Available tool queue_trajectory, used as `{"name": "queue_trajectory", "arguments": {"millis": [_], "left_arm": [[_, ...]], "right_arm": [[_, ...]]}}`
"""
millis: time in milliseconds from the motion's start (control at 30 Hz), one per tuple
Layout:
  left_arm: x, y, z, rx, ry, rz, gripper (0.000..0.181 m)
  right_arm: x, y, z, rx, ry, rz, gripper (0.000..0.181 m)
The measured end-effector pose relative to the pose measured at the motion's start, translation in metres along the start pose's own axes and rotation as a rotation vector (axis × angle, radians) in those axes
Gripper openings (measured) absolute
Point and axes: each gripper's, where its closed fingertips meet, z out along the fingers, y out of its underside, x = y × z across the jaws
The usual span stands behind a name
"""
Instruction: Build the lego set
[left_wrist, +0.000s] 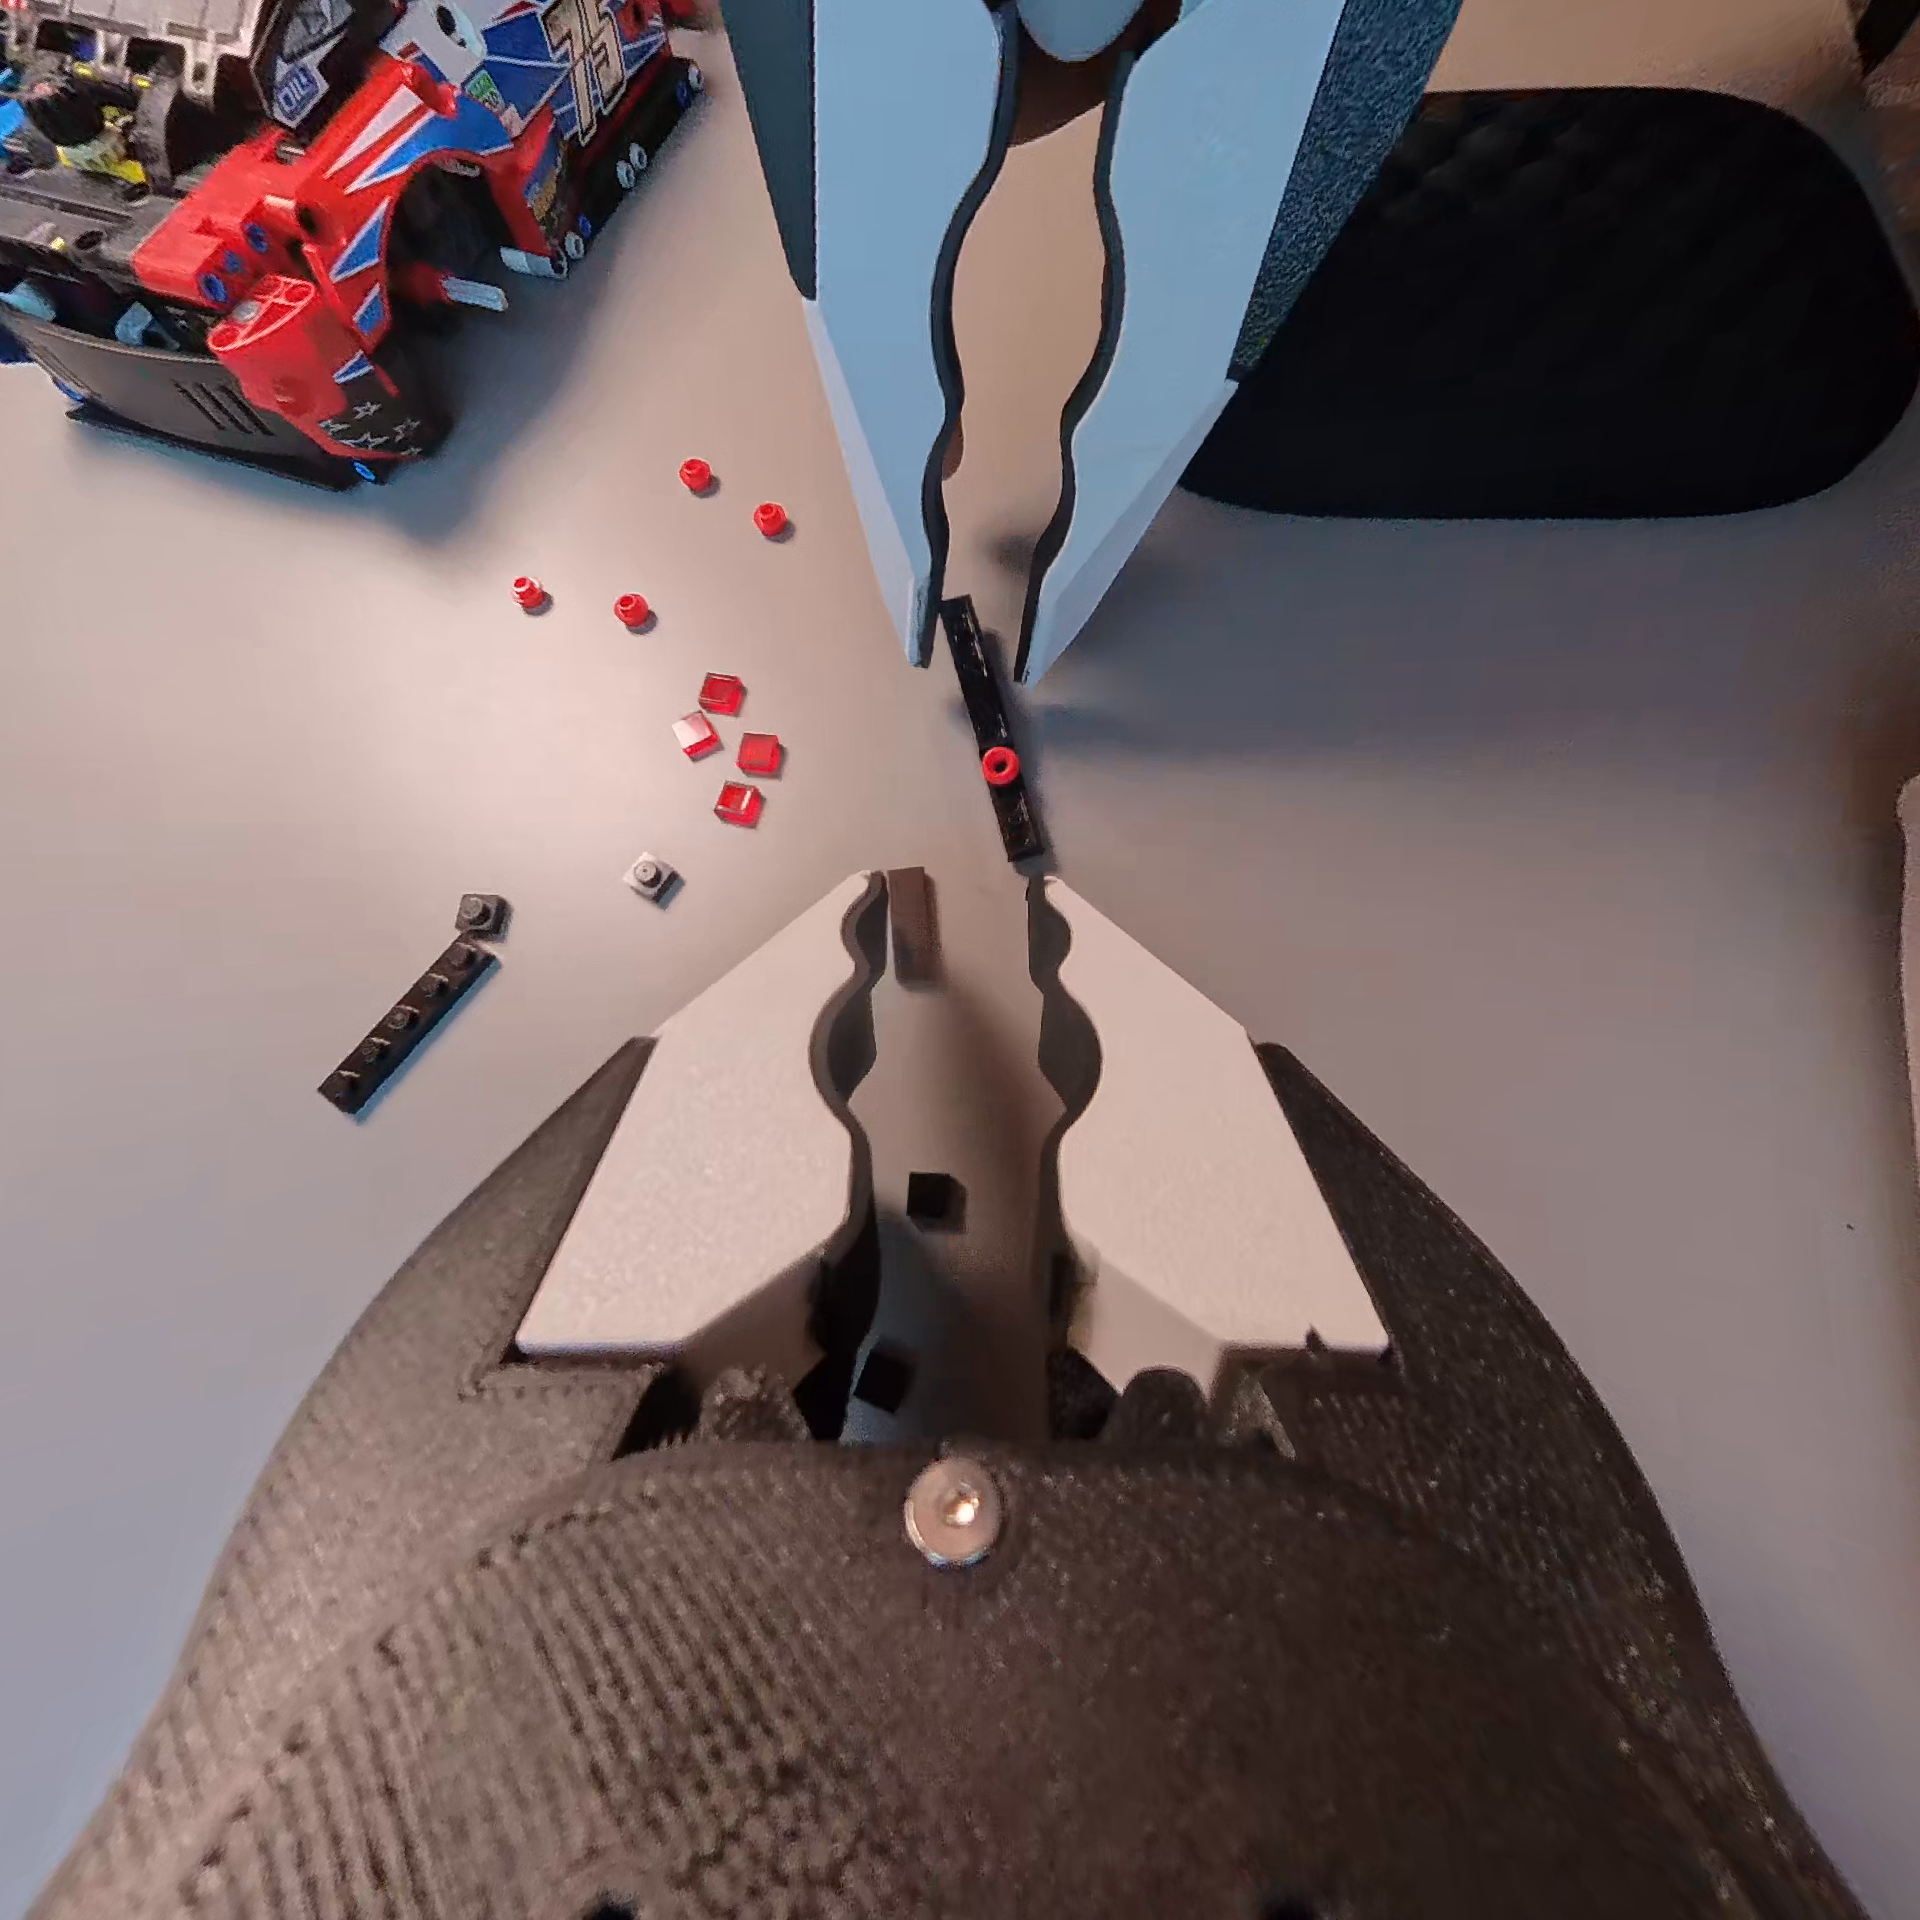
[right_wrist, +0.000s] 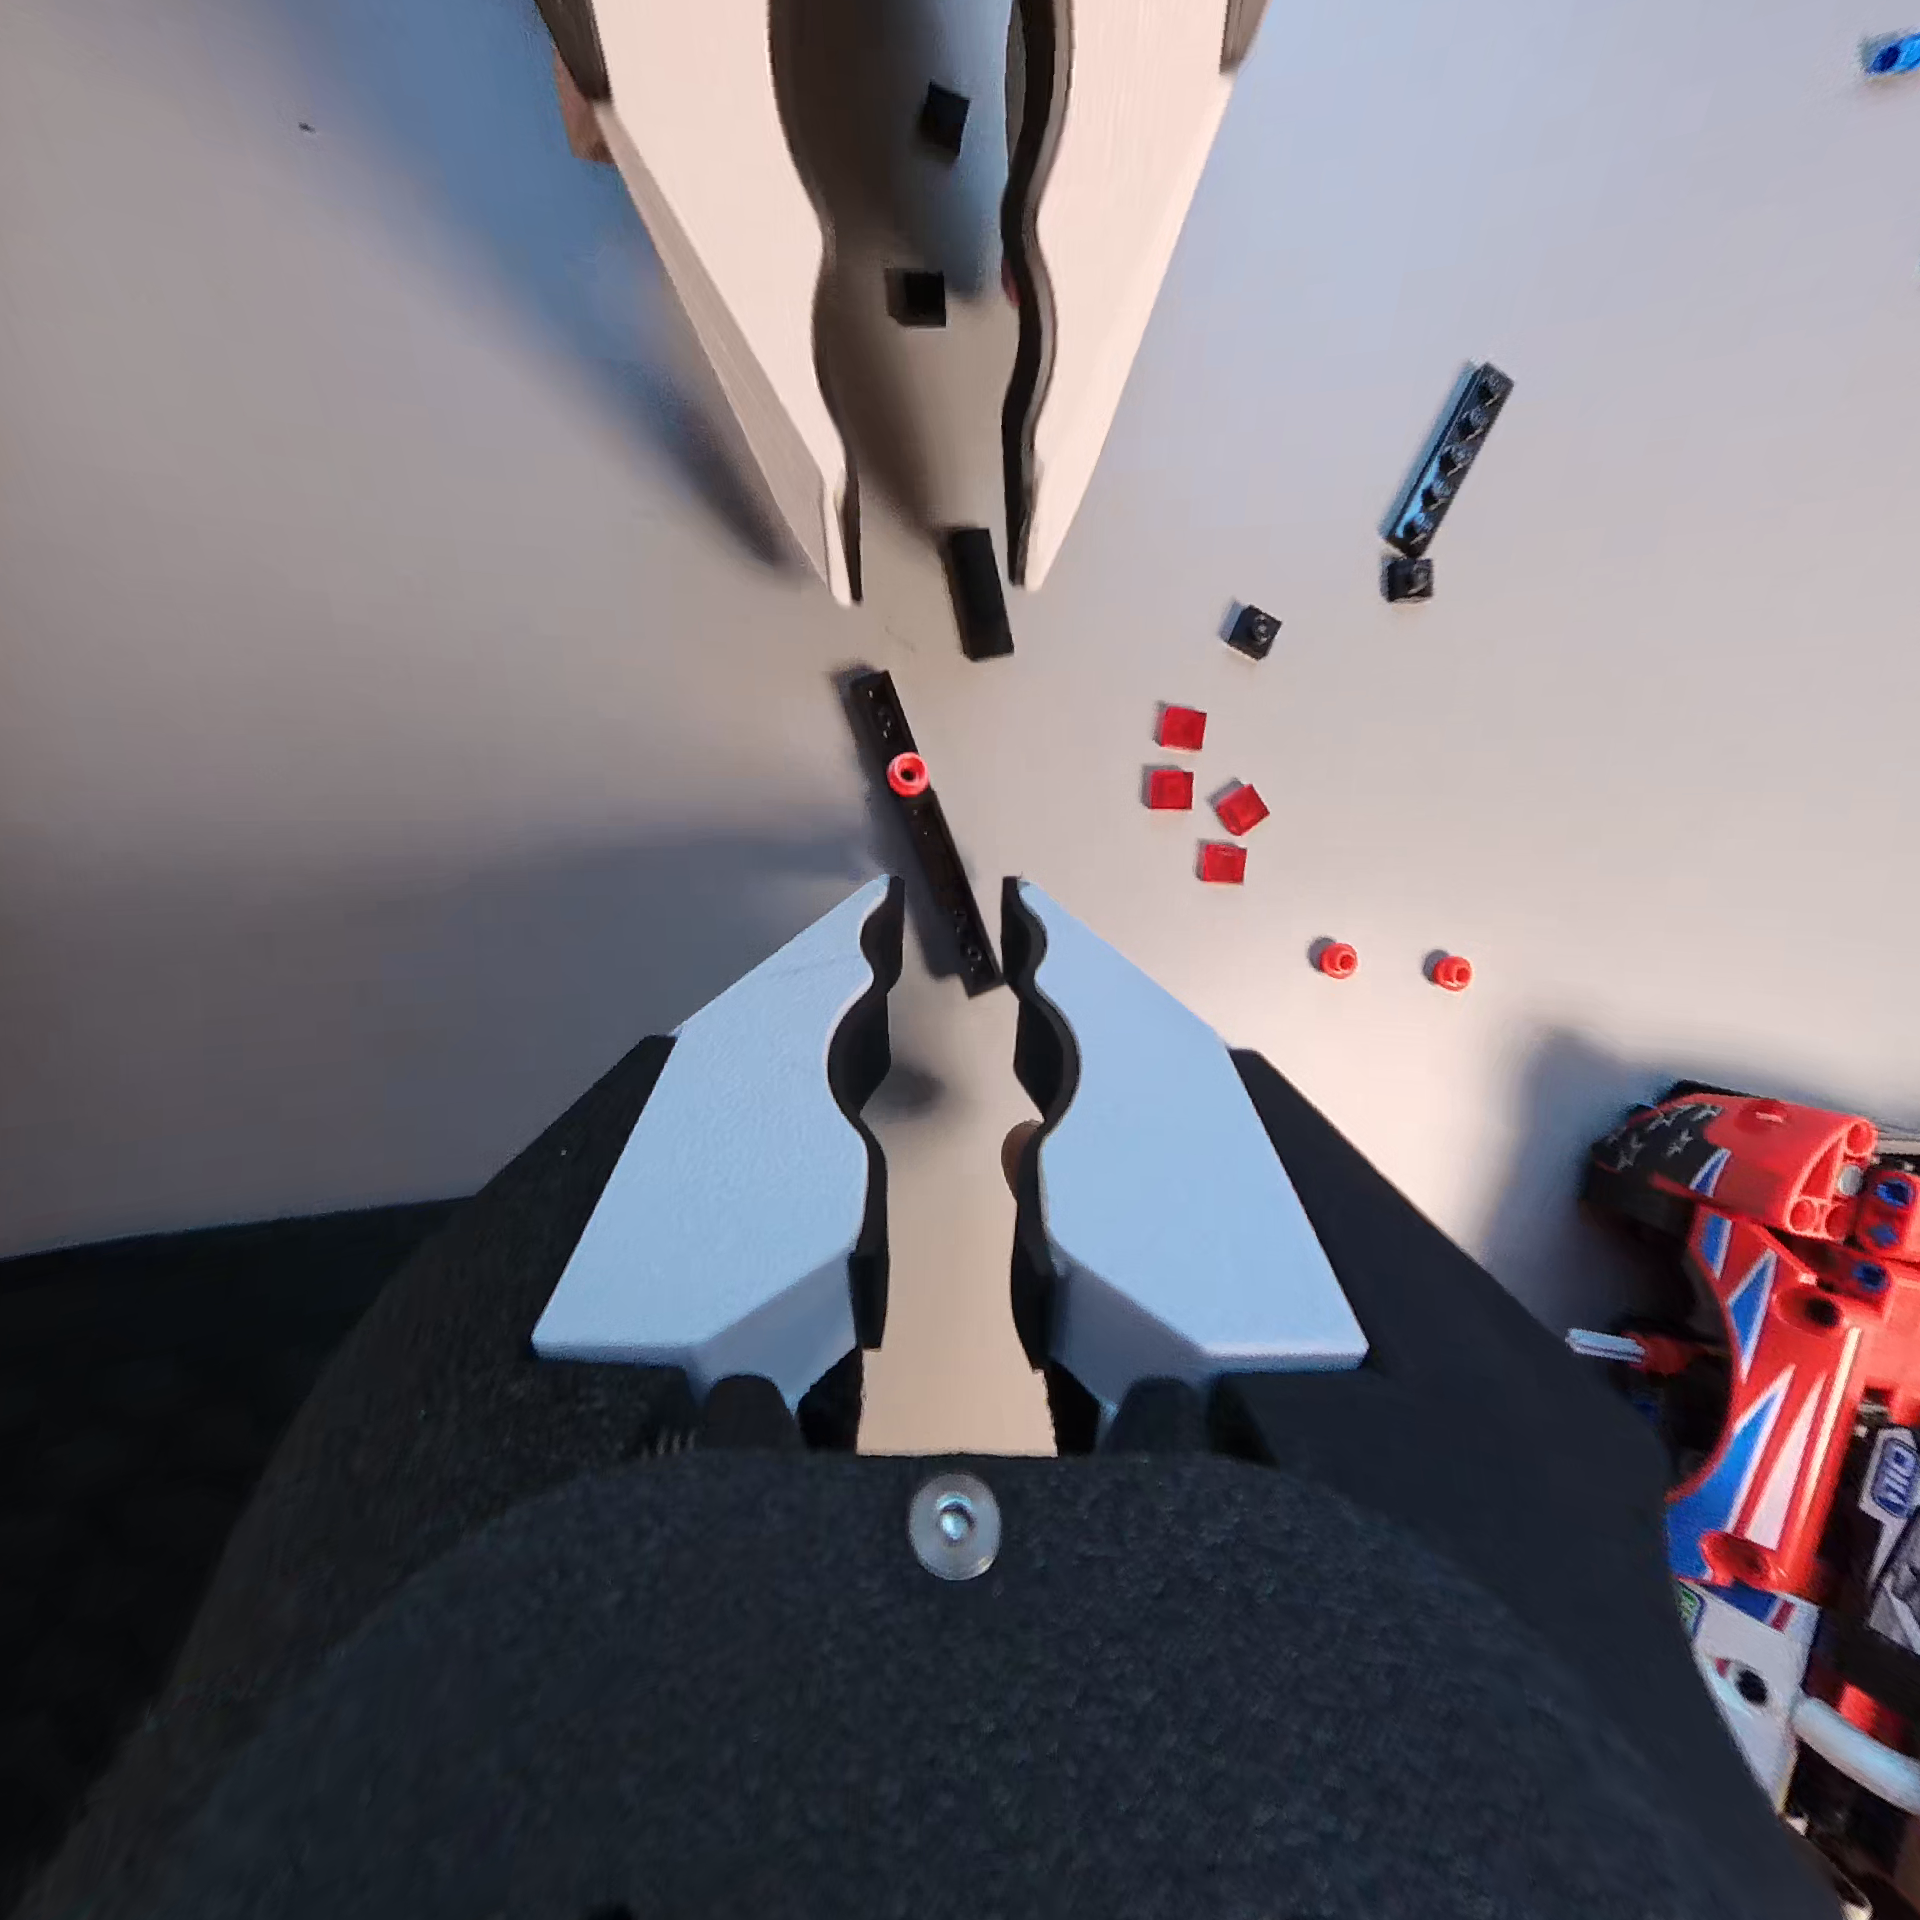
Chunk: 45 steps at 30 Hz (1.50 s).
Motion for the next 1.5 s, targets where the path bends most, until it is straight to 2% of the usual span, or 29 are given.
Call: {"name": "queue_trajectory", "arguments": {"millis": [100,167,267,533,833,1133,1500], "left_arm": [[-0.002,-0.002,-0.008,0.032,0.029,-0.04,0.026],[-0.002,-0.003,-0.014,0.053,0.063,-0.094,0.028],[-0.001,-0.002,-0.021,0.077,0.124,-0.162,0.028],[0.006,0.01,-0.028,0.034,0.12,-0.111,0.028],[0.005,0.025,-0.04,0.041,0.147,-0.163,0.027],[0.01,0.032,-0.044,0.017,0.146,-0.134,0.026],[0.018,0.037,-0.043,0.003,0.155,-0.104,0.025]], "right_arm": [[-0.001,0.002,0.004,0.009,-0.057,-0.011,0.016],[-0.003,0.0,0.006,0.015,-0.093,-0.037,0.008],[-0.004,-0.005,0.008,-0.006,-0.131,-0.129,0.006],[-0.007,-0.024,0.02,-0.084,-0.256,-0.29,0.005],[-0.011,-0.044,0.031,-0.083,-0.268,-0.371,0.006],[-0.019,-0.062,0.04,-0.109,-0.282,-0.466,0.005],[-0.015,-0.072,0.034,-0.073,-0.231,-0.43,0.014]]}}
